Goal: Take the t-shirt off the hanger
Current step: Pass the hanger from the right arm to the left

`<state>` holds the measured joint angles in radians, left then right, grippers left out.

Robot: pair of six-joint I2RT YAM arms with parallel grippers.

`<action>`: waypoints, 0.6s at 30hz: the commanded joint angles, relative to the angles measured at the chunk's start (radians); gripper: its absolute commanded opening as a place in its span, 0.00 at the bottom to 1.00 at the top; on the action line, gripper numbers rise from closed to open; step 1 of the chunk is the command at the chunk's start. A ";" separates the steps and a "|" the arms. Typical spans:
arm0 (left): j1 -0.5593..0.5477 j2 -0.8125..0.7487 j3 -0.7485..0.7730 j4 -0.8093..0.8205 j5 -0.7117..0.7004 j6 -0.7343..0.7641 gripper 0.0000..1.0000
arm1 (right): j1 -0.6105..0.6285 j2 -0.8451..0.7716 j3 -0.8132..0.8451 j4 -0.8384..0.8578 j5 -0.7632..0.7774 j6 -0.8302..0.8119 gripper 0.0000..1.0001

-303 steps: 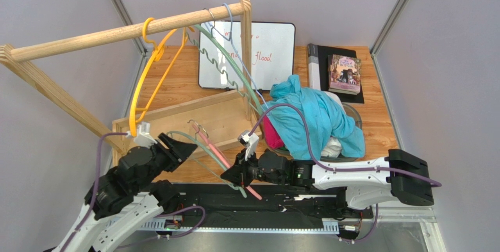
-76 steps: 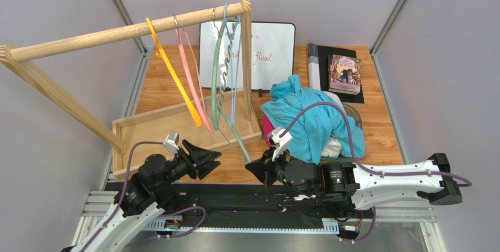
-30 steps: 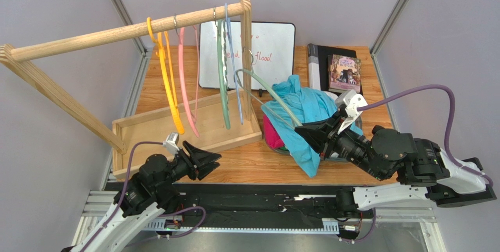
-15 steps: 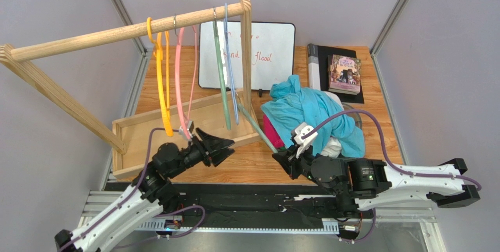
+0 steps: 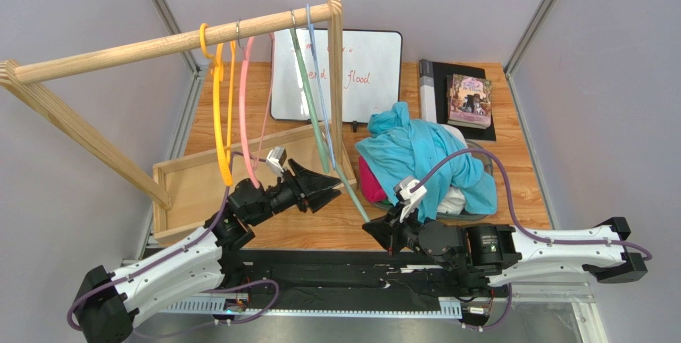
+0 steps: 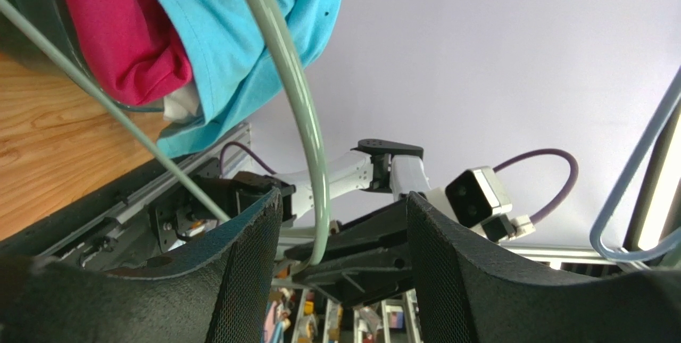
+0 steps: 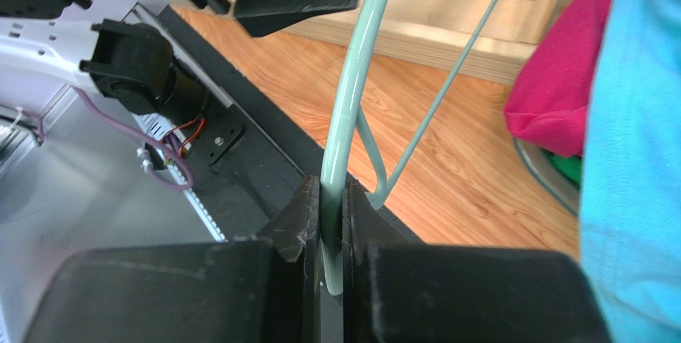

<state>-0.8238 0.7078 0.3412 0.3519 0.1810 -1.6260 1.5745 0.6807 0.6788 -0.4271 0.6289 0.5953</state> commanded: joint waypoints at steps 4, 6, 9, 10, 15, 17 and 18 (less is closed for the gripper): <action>-0.014 0.148 0.071 0.094 -0.014 0.022 0.63 | 0.024 0.031 0.004 0.090 -0.052 0.064 0.00; -0.015 0.192 0.078 0.139 -0.014 0.026 0.56 | 0.032 0.040 0.013 0.080 -0.051 0.064 0.00; -0.015 0.217 0.091 0.156 -0.023 0.041 0.34 | 0.033 0.052 0.019 0.041 -0.044 0.067 0.00; -0.015 0.222 0.097 0.154 -0.020 0.063 0.30 | 0.033 0.057 0.027 0.024 -0.020 0.072 0.00; -0.032 0.226 0.110 0.151 -0.038 0.074 0.01 | 0.033 0.115 0.076 -0.051 0.031 0.071 0.14; -0.047 0.226 0.111 0.147 -0.048 0.071 0.00 | 0.033 0.146 0.117 -0.065 0.049 0.063 0.22; -0.054 0.228 0.117 0.142 -0.051 0.071 0.00 | 0.033 0.163 0.132 -0.076 0.060 0.057 0.28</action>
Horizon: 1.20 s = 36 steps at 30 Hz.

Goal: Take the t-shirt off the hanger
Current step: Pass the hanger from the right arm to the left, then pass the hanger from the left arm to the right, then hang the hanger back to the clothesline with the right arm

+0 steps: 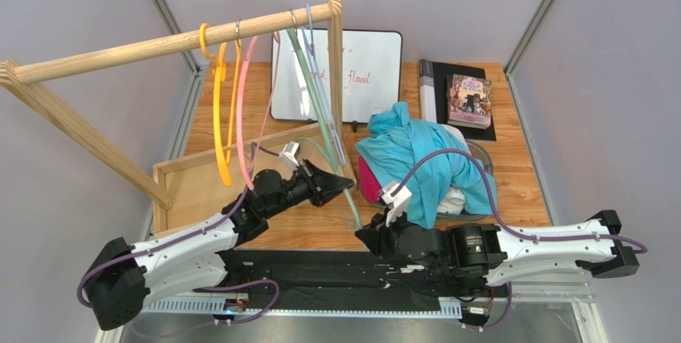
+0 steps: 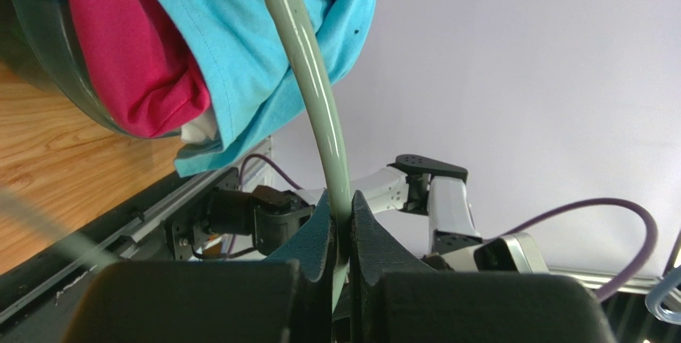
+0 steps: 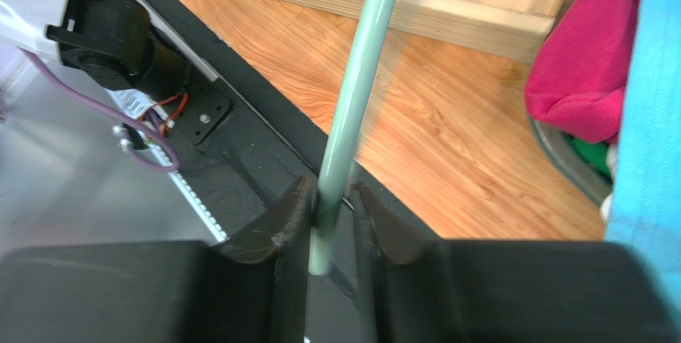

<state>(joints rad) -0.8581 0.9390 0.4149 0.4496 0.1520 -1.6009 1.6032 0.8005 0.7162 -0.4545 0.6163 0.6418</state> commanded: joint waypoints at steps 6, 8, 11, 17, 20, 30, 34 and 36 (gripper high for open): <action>-0.087 -0.015 0.059 0.029 -0.077 0.039 0.00 | 0.003 0.204 0.225 -0.090 0.166 -0.048 0.59; -0.105 -0.026 0.065 0.024 -0.088 0.041 0.00 | 0.000 0.249 0.256 -0.098 0.183 -0.053 0.61; -0.124 -0.054 0.056 0.017 -0.098 0.036 0.00 | 0.000 0.264 0.250 -0.107 0.198 -0.041 0.57; -0.147 -0.164 0.012 -0.052 -0.147 0.032 0.07 | 0.000 0.217 0.181 -0.092 0.209 -0.010 0.00; -0.147 -0.245 -0.036 -0.122 -0.147 0.025 0.35 | 0.001 0.129 0.160 -0.128 0.217 0.002 0.00; -0.147 -0.726 -0.117 -0.621 -0.259 0.067 0.59 | -0.022 -0.052 0.201 -0.234 0.280 -0.034 0.00; -0.147 -0.910 -0.128 -0.796 -0.301 0.068 0.59 | -0.020 -0.040 0.279 -0.216 0.313 -0.137 0.00; -0.147 -1.002 -0.140 -0.864 -0.313 0.064 0.59 | -0.020 -0.011 0.345 -0.208 0.327 -0.183 0.00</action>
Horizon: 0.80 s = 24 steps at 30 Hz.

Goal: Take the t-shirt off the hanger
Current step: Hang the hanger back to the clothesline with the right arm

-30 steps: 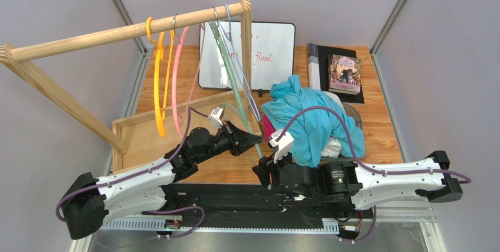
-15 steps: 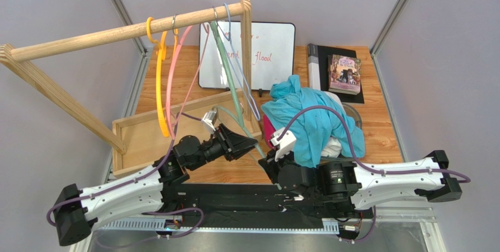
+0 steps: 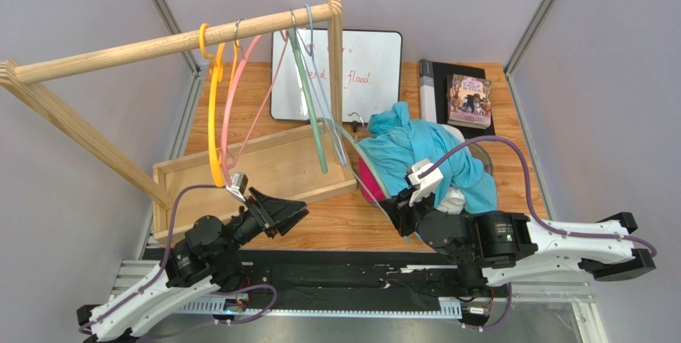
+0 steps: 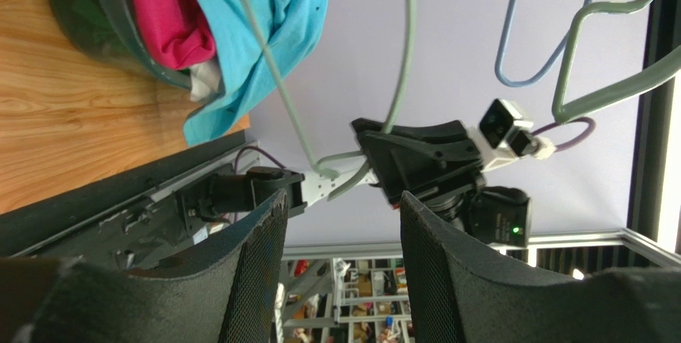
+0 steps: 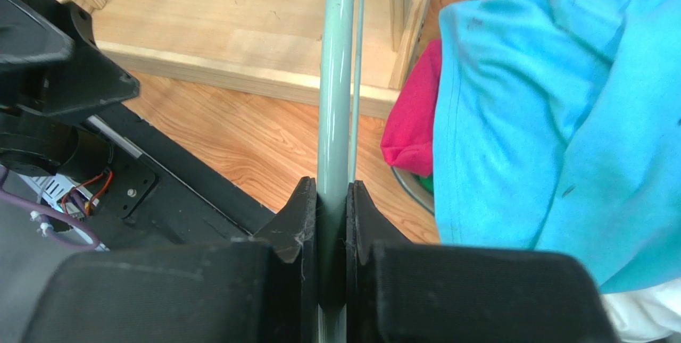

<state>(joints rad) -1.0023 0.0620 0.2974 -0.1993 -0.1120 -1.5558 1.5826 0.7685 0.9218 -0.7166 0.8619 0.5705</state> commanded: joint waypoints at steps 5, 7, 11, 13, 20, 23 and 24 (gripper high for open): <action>-0.002 -0.174 -0.009 -0.330 -0.046 0.026 0.59 | -0.001 0.086 0.276 0.074 0.131 -0.251 0.00; -0.002 -0.160 -0.003 -0.331 -0.035 0.040 0.59 | -0.001 0.120 0.343 0.085 0.141 -0.284 0.00; -0.002 -0.148 -0.007 -0.315 -0.032 0.042 0.59 | -0.001 0.187 0.452 0.111 0.190 -0.381 0.00; -0.002 -0.149 -0.010 -0.310 -0.029 0.040 0.59 | -0.006 0.245 0.521 0.115 0.222 -0.412 0.00; -0.002 -0.163 -0.024 -0.315 -0.002 0.031 0.59 | -0.024 0.380 0.690 0.161 0.275 -0.537 0.00; -0.002 -0.177 -0.037 -0.315 0.014 0.028 0.59 | -0.052 0.435 0.758 0.175 0.261 -0.566 0.00; -0.002 -0.177 -0.038 -0.315 0.017 0.028 0.59 | -0.068 0.448 0.769 0.180 0.249 -0.566 0.00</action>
<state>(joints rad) -1.0023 0.0067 0.2768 -0.5095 -0.1295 -1.5387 1.5509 1.1797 1.5940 -0.6300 1.0855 0.0853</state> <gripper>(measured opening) 0.588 0.066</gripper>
